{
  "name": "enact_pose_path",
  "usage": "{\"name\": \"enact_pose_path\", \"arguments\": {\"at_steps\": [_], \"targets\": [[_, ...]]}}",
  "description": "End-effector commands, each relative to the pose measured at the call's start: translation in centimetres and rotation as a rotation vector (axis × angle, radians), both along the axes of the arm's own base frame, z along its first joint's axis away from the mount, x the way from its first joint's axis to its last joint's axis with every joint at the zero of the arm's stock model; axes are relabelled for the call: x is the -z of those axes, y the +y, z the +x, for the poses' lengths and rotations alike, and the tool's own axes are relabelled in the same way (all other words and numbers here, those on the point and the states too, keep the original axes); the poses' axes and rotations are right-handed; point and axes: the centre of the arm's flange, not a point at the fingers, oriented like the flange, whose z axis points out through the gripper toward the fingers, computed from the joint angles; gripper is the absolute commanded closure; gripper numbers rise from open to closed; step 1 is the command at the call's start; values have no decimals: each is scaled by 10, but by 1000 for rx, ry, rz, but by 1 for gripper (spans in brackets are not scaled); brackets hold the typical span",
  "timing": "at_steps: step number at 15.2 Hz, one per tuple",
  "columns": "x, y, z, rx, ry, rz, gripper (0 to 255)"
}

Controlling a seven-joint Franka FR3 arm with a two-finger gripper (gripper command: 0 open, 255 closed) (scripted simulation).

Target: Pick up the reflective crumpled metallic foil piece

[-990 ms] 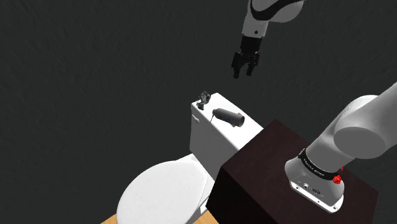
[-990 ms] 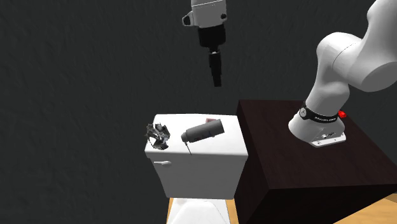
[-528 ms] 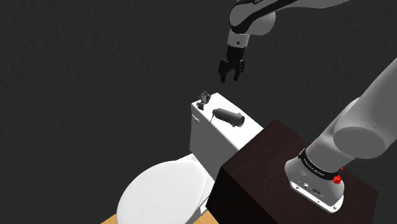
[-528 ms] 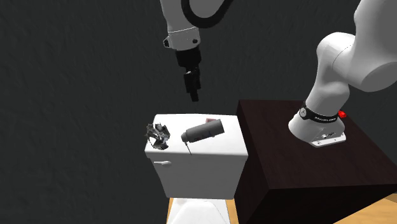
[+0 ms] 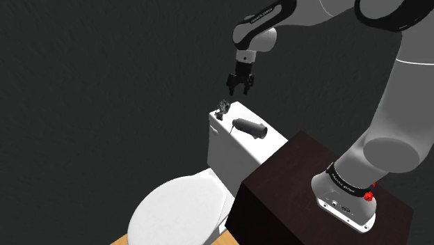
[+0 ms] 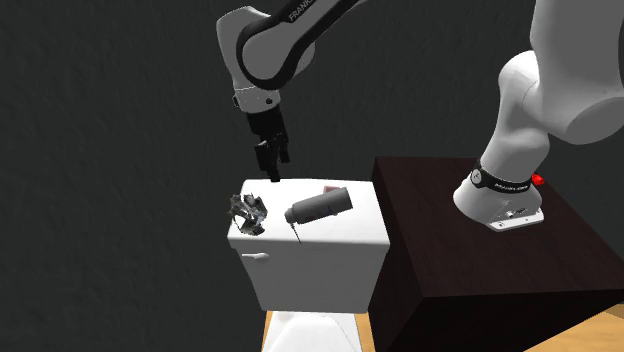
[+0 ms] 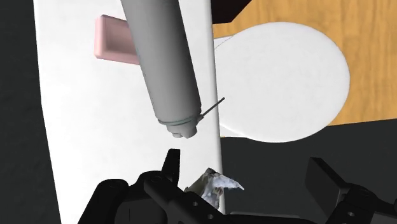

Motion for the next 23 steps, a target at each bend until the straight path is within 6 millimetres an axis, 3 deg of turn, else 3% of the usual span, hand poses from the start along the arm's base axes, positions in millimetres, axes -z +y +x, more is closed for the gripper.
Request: {"name": "enact_pose_path", "arguments": {"at_steps": [1, 9, 17, 19, 20, 23], "targets": [[22, -3, 18, 16, 8, 6, 0], [104, -23, 86, 80, 39, 31, 0], [149, -24, 90, 83, 41, 33, 0], [149, -24, 90, 83, 41, 33, 0], [149, -24, 90, 83, 41, 32, 255], [149, -24, 90, 83, 41, 32, 255]]}}
